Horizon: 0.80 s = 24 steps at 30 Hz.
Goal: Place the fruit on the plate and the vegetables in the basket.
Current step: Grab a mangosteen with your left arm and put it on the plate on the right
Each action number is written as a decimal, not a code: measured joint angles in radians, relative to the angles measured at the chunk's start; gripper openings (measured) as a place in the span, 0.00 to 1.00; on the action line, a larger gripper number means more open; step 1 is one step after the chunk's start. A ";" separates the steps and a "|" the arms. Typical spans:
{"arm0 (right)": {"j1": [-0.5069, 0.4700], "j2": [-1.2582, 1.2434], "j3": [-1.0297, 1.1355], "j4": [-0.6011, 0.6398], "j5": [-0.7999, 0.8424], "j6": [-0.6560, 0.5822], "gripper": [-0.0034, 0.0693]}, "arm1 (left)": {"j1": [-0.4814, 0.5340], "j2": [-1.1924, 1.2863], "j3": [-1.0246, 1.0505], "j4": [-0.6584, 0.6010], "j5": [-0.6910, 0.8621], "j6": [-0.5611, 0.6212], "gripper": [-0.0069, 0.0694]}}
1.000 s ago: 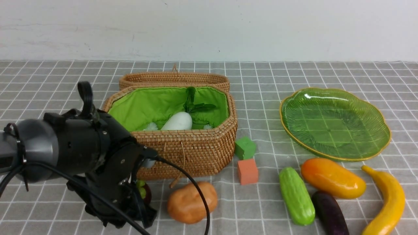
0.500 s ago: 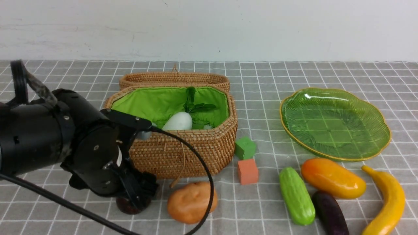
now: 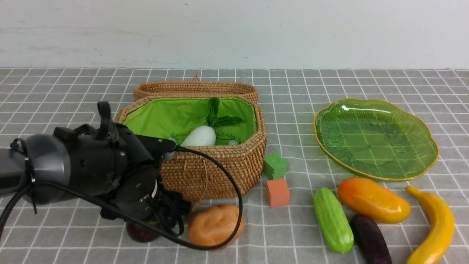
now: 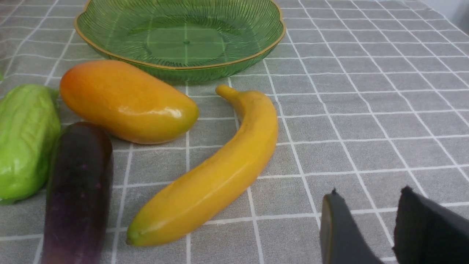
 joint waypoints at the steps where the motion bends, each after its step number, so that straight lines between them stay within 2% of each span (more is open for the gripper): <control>1: 0.000 0.000 0.000 0.000 0.000 0.000 0.38 | 0.000 0.000 0.000 0.001 0.002 0.000 0.81; 8: 0.000 0.000 0.000 0.000 0.000 0.000 0.38 | 0.000 -0.062 0.002 -0.039 0.117 0.092 0.80; 16: 0.000 0.000 0.000 0.000 0.000 0.000 0.38 | 0.000 -0.282 -0.027 -0.120 0.299 0.189 0.80; 21: 0.000 0.000 0.000 0.000 0.000 0.000 0.38 | 0.000 -0.363 -0.102 -0.216 0.300 0.225 0.80; 24: 0.000 0.000 0.000 0.000 0.000 0.000 0.38 | 0.000 -0.370 -0.193 -0.331 0.218 0.287 0.80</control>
